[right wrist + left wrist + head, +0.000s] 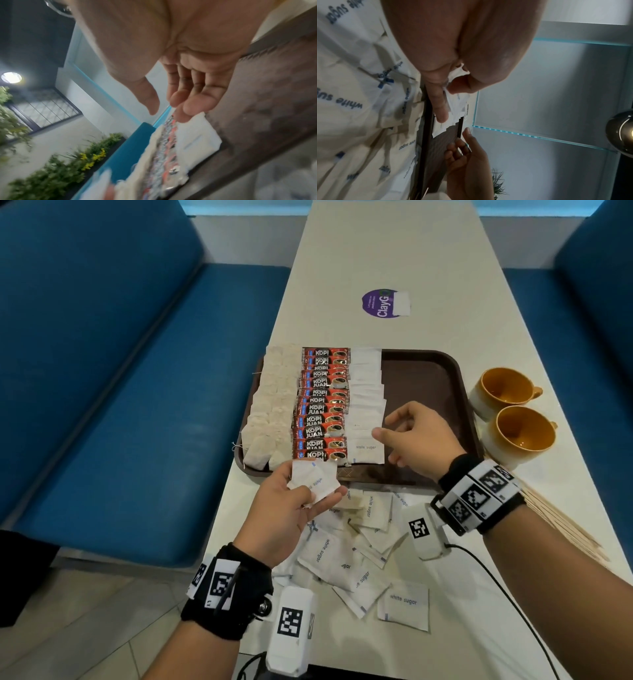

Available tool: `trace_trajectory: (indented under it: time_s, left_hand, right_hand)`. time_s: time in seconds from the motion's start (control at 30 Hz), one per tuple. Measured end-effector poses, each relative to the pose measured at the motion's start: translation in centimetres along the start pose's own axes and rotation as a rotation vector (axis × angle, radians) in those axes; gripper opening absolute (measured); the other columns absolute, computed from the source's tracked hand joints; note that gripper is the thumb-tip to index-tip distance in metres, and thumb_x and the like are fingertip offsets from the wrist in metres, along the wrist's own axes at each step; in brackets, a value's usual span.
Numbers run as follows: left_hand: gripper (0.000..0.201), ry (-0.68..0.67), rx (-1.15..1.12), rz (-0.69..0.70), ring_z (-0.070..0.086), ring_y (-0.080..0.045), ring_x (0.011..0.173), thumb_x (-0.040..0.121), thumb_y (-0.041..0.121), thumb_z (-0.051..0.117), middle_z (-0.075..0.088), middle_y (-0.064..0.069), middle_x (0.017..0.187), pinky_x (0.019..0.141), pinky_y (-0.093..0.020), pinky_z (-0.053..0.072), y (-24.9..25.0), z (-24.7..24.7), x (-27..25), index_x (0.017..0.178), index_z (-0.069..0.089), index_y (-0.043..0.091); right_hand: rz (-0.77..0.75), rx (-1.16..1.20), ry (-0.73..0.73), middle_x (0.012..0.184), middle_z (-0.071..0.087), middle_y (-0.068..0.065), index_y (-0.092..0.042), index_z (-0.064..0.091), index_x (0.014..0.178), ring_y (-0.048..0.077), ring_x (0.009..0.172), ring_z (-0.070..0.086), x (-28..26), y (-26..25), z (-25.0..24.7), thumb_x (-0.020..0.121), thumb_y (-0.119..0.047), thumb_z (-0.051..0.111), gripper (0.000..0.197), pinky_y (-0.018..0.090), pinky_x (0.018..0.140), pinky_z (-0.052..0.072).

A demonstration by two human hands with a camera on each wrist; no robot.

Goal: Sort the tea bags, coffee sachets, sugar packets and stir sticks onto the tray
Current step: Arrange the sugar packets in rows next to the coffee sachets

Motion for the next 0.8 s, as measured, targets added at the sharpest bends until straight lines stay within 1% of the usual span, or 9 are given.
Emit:
trace_trajectory:
  time_s: [0.07, 0.17, 0.27, 0.33, 0.47, 0.53, 0.6, 0.7, 0.8]
  left_hand:
    - [0.044, -0.025, 0.034, 0.010, 0.070, -0.048, 0.107, 0.097, -0.022, 0.034, 0.068, -0.026, 0.126, 0.090, -0.042, 0.061, 0.1, 0.4, 0.0, 0.132, 0.052, -0.002]
    - [0.040, -0.064, 0.074, 0.033, 0.069, -0.047, 0.108, 0.098, -0.016, 0.047, 0.069, -0.023, 0.126, 0.086, -0.040, 0.062, 0.3, 1.3, -0.2, 0.134, 0.054, 0.001]
    - [0.038, -0.081, 0.118, 0.048, 0.073, -0.041, 0.100, 0.095, -0.011, 0.059, 0.072, -0.021, 0.121, 0.081, -0.038, 0.062, 0.5, 2.1, -0.4, 0.131, 0.057, 0.000]
    - [0.036, -0.049, 0.159, 0.052, 0.075, -0.038, 0.092, 0.091, -0.009, 0.066, 0.074, -0.020, 0.115, 0.077, -0.036, 0.063, 0.6, 2.2, -0.5, 0.125, 0.060, 0.000]
    - [0.030, 0.053, 0.242, 0.058, 0.072, -0.032, 0.075, 0.085, 0.000, 0.077, 0.077, -0.016, 0.101, 0.065, -0.033, 0.062, 0.6, 1.6, -0.3, 0.113, 0.065, 0.000]
    - [0.023, 0.077, 0.244, 0.057, 0.070, -0.031, 0.073, 0.088, 0.004, 0.075, 0.076, -0.013, 0.095, 0.063, -0.032, 0.061, 0.6, 1.3, -0.2, 0.109, 0.067, 0.001]
    - [0.020, 0.082, 0.229, 0.052, 0.072, -0.033, 0.075, 0.091, 0.008, 0.072, 0.075, -0.012, 0.097, 0.063, -0.031, 0.061, 0.6, 1.3, -0.2, 0.110, 0.069, 0.001]
    - [0.023, 0.042, 0.210, 0.043, 0.074, -0.035, 0.080, 0.092, 0.014, 0.071, 0.076, -0.016, 0.101, 0.065, -0.032, 0.061, 0.7, 1.9, -0.2, 0.110, 0.070, 0.001]
    - [0.036, -0.004, 0.210, 0.022, 0.073, -0.033, 0.077, 0.083, 0.018, 0.076, 0.075, -0.017, 0.100, 0.063, -0.033, 0.061, 0.6, 2.7, -0.1, 0.112, 0.069, -0.003]
  right_hand:
    - [-0.065, 0.090, -0.072, 0.088, 0.069, 0.009, -0.018, 0.064, 0.102, 0.018, 0.059, 0.069, -1.6, -0.8, 0.4, 0.088, -0.033, 0.079, 0.026, 0.033, 0.058, 0.060]
    - [-0.126, 0.163, -0.216, 0.092, 0.072, 0.013, -0.017, 0.069, 0.100, 0.020, 0.065, 0.071, -4.1, -1.6, 1.5, 0.084, -0.034, 0.082, 0.027, 0.031, 0.061, 0.059]
    - [-0.143, 0.217, -0.289, 0.090, 0.073, 0.016, -0.013, 0.069, 0.102, 0.021, 0.067, 0.071, -5.6, -1.3, 2.2, 0.082, -0.023, 0.086, 0.028, 0.035, 0.064, 0.060]
    - [-0.154, 0.255, -0.308, 0.088, 0.075, 0.019, -0.007, 0.071, 0.101, 0.023, 0.068, 0.069, -6.0, -0.9, 2.2, 0.082, -0.013, 0.085, 0.024, 0.039, 0.066, 0.060]
    - [-0.147, 0.336, -0.277, 0.090, 0.076, 0.020, 0.000, 0.073, 0.097, 0.026, 0.075, 0.070, -6.2, -0.3, 1.0, 0.083, -0.005, 0.081, 0.017, 0.033, 0.069, 0.059]
    - [-0.119, 0.403, -0.249, 0.093, 0.072, 0.029, 0.003, 0.072, 0.092, 0.035, 0.078, 0.069, -6.0, -0.1, 0.4, 0.084, 0.003, 0.077, 0.010, 0.039, 0.074, 0.059]
    - [-0.089, 0.443, -0.225, 0.090, 0.069, 0.029, -0.003, 0.071, 0.082, 0.043, 0.078, 0.063, -5.7, 0.0, 0.2, 0.080, 0.002, 0.075, 0.007, 0.047, 0.074, 0.056]
    - [-0.102, 0.444, -0.217, 0.076, 0.066, 0.015, -0.015, 0.070, 0.068, 0.035, 0.074, 0.059, -5.6, 0.0, 0.5, 0.067, -0.009, 0.067, 0.007, 0.044, 0.068, 0.051]
    - [-0.192, 0.330, -0.260, 0.091, 0.075, 0.017, -0.015, 0.077, 0.084, 0.038, 0.087, 0.072, -5.9, -0.3, 1.1, 0.076, -0.005, 0.068, 0.016, 0.057, 0.085, 0.059]
Point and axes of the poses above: each hand's wrist, its own x-axis towards the middle knuckle, its own z-axis out of the palm, y = z × x, the point moved 5 cm from there along x, towards the middle knuckle
